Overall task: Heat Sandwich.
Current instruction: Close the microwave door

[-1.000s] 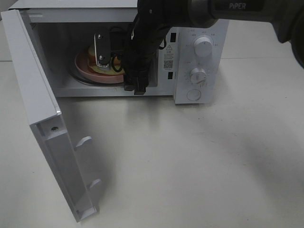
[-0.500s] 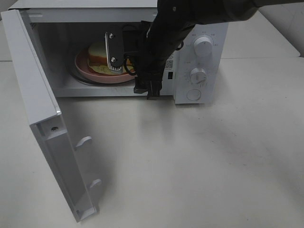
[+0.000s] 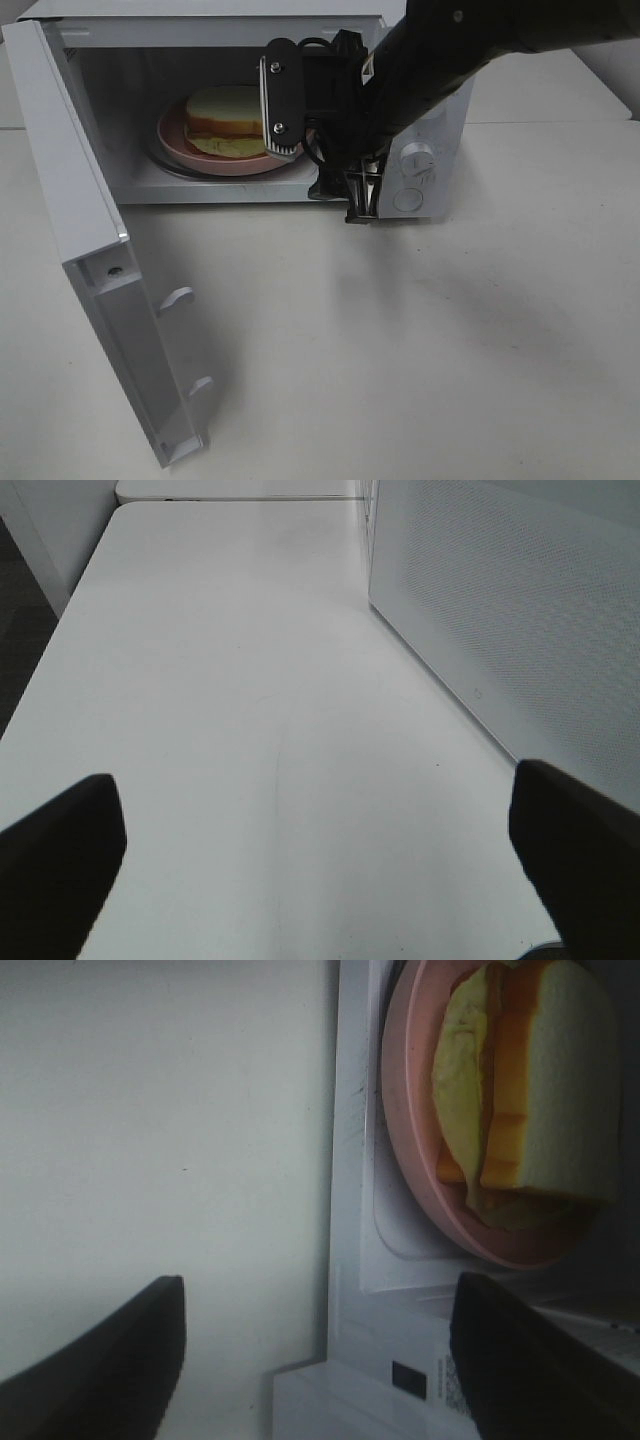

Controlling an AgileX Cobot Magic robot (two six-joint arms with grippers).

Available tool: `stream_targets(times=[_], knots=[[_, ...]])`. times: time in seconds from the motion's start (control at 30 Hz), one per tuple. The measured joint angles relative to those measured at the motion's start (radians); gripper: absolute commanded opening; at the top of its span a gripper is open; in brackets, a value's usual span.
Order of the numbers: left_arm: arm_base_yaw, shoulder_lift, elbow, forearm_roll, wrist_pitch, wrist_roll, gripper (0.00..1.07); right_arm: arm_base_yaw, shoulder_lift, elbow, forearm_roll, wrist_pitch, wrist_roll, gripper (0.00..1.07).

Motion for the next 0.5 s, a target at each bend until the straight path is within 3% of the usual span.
stream_targets(times=[0.27,0.5], knots=[[0.0,0.0,0.0,0.0,0.0,0.0,1.0,0.0,-0.127,0.143,0.023,-0.055,0.155,0.82],[0.0,0.0,0.0,0.0,0.0,0.0,1.0,0.0,-0.258,0.276,0.023,-0.066,0.247,0.8]])
